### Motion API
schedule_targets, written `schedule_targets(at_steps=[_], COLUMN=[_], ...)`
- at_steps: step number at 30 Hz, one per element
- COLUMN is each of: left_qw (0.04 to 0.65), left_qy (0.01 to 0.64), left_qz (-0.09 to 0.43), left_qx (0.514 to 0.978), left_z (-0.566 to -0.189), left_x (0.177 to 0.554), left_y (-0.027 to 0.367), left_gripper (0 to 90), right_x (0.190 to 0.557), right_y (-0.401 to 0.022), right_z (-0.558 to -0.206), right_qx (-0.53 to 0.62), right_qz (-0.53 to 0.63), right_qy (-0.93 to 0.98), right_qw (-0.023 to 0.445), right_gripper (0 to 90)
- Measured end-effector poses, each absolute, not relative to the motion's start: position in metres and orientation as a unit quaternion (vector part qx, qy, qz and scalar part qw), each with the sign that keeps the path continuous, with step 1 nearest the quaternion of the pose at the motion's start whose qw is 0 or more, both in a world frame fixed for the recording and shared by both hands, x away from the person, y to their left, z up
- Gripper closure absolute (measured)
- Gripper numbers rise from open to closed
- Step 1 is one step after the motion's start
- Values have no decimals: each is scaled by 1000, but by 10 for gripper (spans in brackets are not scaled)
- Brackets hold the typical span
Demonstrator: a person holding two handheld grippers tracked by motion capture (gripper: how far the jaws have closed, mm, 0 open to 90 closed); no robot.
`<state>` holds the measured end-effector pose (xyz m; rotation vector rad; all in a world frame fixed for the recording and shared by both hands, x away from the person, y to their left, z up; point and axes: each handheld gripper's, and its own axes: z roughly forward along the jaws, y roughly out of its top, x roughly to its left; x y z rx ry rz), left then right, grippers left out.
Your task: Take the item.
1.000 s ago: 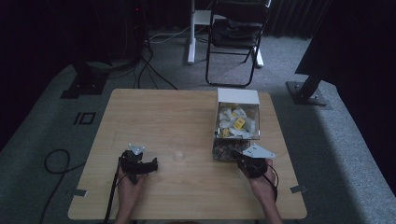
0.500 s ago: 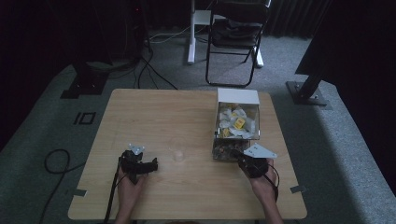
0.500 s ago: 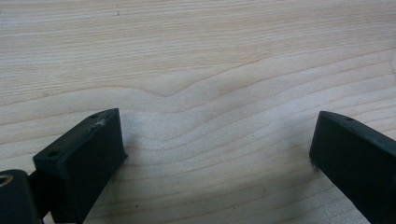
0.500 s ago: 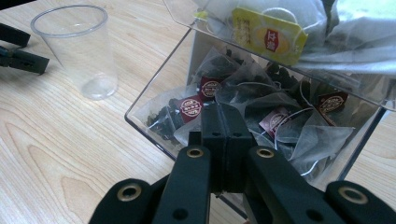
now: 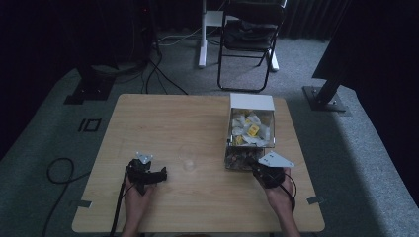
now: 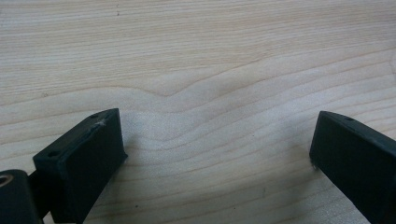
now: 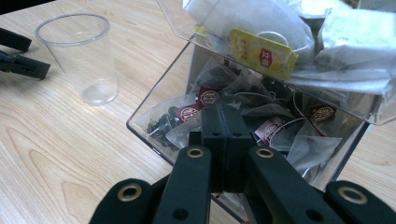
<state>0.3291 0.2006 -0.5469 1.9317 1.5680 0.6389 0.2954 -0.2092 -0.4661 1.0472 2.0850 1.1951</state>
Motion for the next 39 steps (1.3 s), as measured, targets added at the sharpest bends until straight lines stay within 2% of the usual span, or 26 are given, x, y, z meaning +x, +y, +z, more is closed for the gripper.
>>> schedule_targets(at_steps=[39], left_qw=[283], left_qy=[586], left_qz=[239], left_qx=[721], left_z=[-547], left_x=[329], left_y=[201], left_gripper=[36], right_x=[293], right_y=[-201], right_z=[-451], right_qx=[371], right_qz=[453], right_qy=[766], right_qw=[266], right_gripper=[900])
